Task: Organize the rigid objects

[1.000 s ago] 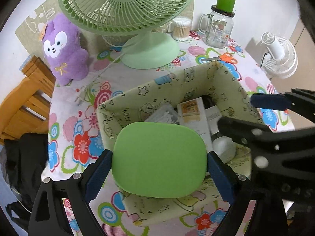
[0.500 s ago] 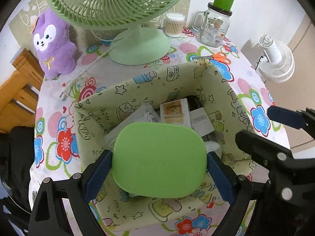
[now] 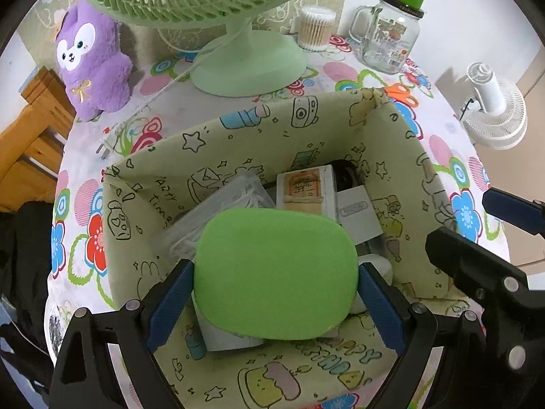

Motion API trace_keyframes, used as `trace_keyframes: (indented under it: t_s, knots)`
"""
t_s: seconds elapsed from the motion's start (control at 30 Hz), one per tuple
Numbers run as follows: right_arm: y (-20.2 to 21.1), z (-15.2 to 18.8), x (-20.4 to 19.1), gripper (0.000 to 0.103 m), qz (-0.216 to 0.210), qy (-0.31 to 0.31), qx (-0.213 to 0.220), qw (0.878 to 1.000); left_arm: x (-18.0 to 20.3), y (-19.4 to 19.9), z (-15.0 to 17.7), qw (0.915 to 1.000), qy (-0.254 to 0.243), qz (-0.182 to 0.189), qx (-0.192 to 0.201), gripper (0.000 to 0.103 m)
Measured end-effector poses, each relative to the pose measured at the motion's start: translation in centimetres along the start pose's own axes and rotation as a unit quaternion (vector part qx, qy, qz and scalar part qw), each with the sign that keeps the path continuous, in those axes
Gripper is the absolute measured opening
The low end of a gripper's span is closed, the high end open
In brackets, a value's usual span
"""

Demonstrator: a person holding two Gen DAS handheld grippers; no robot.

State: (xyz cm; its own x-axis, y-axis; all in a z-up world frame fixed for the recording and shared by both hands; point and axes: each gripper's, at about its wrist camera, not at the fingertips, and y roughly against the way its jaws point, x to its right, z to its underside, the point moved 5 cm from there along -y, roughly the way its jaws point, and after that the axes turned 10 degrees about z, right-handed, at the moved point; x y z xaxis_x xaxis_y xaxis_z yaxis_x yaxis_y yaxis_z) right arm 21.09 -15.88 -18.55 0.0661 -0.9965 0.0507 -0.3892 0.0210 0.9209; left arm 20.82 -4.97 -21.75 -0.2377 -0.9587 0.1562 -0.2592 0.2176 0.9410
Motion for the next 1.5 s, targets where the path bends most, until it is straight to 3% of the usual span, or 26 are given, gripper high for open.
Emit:
trace_keyframes:
  t_s: [0.27, 0.6, 1.5]
  knots:
    - [-1.0, -0.2, 0.2, 0.078, 0.001, 0.005, -0.004, 1.000, 0.2, -0.4, -0.5, 0.9991, -0.007, -0.038, 0.017, 0.096]
    - [-1.5, -0.3, 0.0, 0.079, -0.006, 0.010, -0.009, 1.000, 0.1, -0.9, 0.0, 0.9993, 0.001, -0.038, -0.002, 0.102]
    - [4.0, 2.0, -1.4, 0.080, 0.000, -0.003, 0.030, 1.000, 0.8, 6.6, 2.6, 0.9978, -0.020, -0.040, 0.049, 0.103]
